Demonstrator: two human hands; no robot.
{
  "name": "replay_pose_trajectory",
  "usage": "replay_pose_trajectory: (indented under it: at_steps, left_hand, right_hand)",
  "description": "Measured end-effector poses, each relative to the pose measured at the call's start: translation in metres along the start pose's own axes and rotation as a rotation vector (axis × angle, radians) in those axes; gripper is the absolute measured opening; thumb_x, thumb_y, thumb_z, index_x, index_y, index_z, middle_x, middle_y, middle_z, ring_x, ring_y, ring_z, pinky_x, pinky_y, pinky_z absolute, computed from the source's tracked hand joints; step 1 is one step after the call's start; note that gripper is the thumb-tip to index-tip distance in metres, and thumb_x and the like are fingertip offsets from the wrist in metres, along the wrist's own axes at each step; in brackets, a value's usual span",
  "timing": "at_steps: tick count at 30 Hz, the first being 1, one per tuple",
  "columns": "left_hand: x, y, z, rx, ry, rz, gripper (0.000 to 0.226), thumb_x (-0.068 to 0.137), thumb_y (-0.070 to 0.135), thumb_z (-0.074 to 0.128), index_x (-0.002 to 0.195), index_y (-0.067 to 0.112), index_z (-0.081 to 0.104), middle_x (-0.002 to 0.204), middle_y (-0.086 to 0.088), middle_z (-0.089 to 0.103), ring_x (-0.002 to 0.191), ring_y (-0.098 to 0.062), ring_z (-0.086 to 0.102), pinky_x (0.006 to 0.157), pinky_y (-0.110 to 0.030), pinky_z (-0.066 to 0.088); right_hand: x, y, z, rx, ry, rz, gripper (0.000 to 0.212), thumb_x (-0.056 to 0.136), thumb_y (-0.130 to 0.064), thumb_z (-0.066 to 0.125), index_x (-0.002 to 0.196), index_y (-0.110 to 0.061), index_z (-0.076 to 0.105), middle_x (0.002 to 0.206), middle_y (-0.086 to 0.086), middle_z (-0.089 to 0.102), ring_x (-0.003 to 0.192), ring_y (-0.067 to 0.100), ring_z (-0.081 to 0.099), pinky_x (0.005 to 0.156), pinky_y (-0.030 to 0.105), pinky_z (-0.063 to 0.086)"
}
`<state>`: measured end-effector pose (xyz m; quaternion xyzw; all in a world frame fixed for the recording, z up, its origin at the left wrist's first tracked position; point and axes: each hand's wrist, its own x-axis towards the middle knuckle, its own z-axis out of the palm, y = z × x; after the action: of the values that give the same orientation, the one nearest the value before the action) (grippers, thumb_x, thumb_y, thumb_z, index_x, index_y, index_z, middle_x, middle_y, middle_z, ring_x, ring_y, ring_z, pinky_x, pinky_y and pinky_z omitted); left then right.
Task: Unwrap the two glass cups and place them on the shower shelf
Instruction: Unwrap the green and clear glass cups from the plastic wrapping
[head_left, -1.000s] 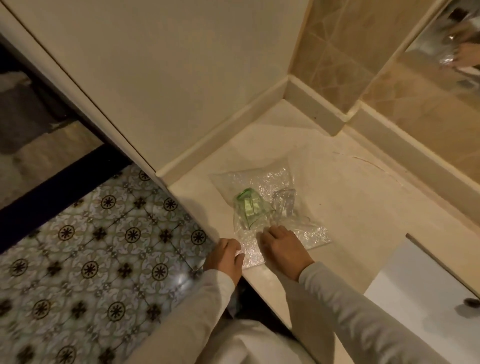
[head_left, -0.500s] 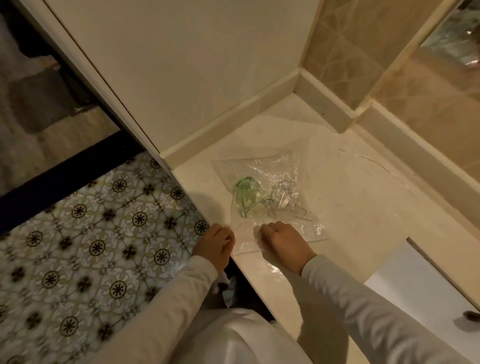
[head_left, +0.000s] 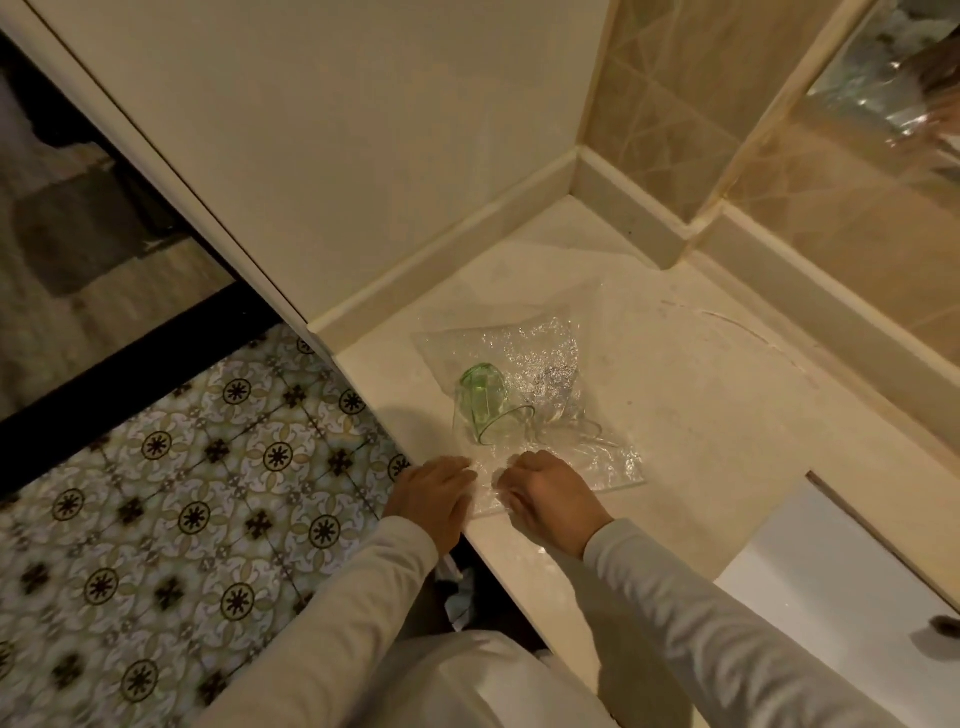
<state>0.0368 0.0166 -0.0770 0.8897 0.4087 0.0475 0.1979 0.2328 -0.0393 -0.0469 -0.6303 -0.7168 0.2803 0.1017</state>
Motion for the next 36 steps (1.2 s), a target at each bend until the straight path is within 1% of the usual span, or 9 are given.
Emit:
replay_pose_trajectory:
  at_steps: [5,8,12,14,16,19,21,27,36]
  left_hand:
    - [-0.003,-0.008,0.008,0.006,-0.118,-0.079,0.034,0.092,0.025,0.055,0.125,0.021,0.064,0.145,0.006,0.052,0.138,-0.018,0.042,0.104,-0.041,0.032]
    - [-0.005,-0.009,0.009,0.107,-0.226,-0.097,0.044,0.096,0.036,0.042,0.139,0.03,0.05,0.156,0.014,0.034,0.146,-0.012,0.025,0.11,-0.039,0.023]
    - [-0.008,-0.007,0.011,0.163,-0.305,-0.121,0.054,0.094,0.042,0.04,0.147,0.032,0.035,0.162,0.016,0.016,0.149,-0.012,0.011,0.114,-0.041,0.017]
    - [-0.008,-0.003,0.01,0.182,-0.303,-0.112,0.057,0.093,0.041,0.042,0.149,0.028,0.033,0.163,0.011,0.015,0.149,-0.016,0.012,0.115,-0.043,0.015]
    - [-0.011,0.005,0.006,0.139,-0.227,-0.053,0.058,0.088,0.035,0.054,0.143,0.02,0.046,0.158,0.0,0.031,0.146,-0.025,0.025,0.114,-0.047,0.022]
    - [-0.014,0.02,0.008,0.001,-0.072,0.133,0.059,0.07,0.026,0.078,0.125,0.01,0.063,0.132,-0.007,0.061,0.124,-0.031,0.055,0.104,-0.047,0.043]
    - [-0.01,0.03,0.012,-0.013,-0.076,0.175,0.062,0.067,0.029,0.082,0.123,0.009,0.064,0.122,-0.006,0.066,0.114,-0.029,0.062,0.102,-0.041,0.045]
    - [0.01,0.043,0.015,0.12,-0.353,0.032,0.052,0.092,0.041,0.056,0.14,0.022,0.048,0.157,0.004,0.032,0.143,-0.016,0.028,0.113,-0.031,0.019]
    - [0.011,0.049,0.006,0.18,-0.313,-0.024,0.044,0.094,0.034,0.047,0.137,0.025,0.05,0.16,0.004,0.026,0.139,-0.013,0.038,0.11,-0.032,0.028]
  right_hand:
    - [-0.006,-0.003,-0.006,0.023,0.017,-0.079,0.014,0.089,-0.007,0.064,0.091,-0.004,0.077,0.095,0.017,0.068,0.089,0.037,0.064,0.078,0.04,0.05]
    - [-0.015,-0.006,-0.007,0.045,0.07,-0.146,0.009,0.078,0.0,0.074,0.08,-0.007,0.077,0.083,0.01,0.069,0.076,0.03,0.066,0.067,0.03,0.046]
    - [-0.03,-0.006,0.001,0.066,0.038,-0.176,0.011,0.078,-0.001,0.072,0.081,-0.01,0.077,0.087,0.006,0.069,0.081,0.025,0.064,0.07,0.027,0.047]
    - [-0.036,-0.002,0.007,0.071,-0.013,-0.118,0.01,0.085,-0.003,0.068,0.089,-0.008,0.076,0.094,0.009,0.067,0.089,0.026,0.062,0.076,0.03,0.05]
    - [-0.039,0.002,0.011,0.083,-0.047,-0.059,0.015,0.092,-0.01,0.061,0.1,-0.008,0.073,0.102,0.01,0.065,0.096,0.028,0.06,0.081,0.032,0.049]
    - [-0.037,0.006,0.005,0.063,-0.046,-0.049,0.03,0.092,-0.021,0.054,0.116,-0.012,0.07,0.104,0.008,0.068,0.095,0.026,0.061,0.08,0.032,0.05]
    - [-0.03,0.01,-0.001,-0.017,-0.069,-0.1,0.031,0.086,-0.019,0.057,0.113,-0.013,0.071,0.095,0.007,0.07,0.087,0.028,0.065,0.075,0.034,0.052]
    - [-0.025,0.036,-0.026,-0.309,-0.239,-0.001,0.023,0.085,-0.027,0.049,0.095,-0.015,0.066,0.098,0.004,0.067,0.097,0.031,0.064,0.083,0.039,0.051]
    - [-0.062,0.049,-0.044,-0.348,-0.17,-0.008,0.033,0.1,-0.028,0.036,0.117,-0.021,0.063,0.107,0.003,0.065,0.1,0.029,0.062,0.083,0.037,0.048]
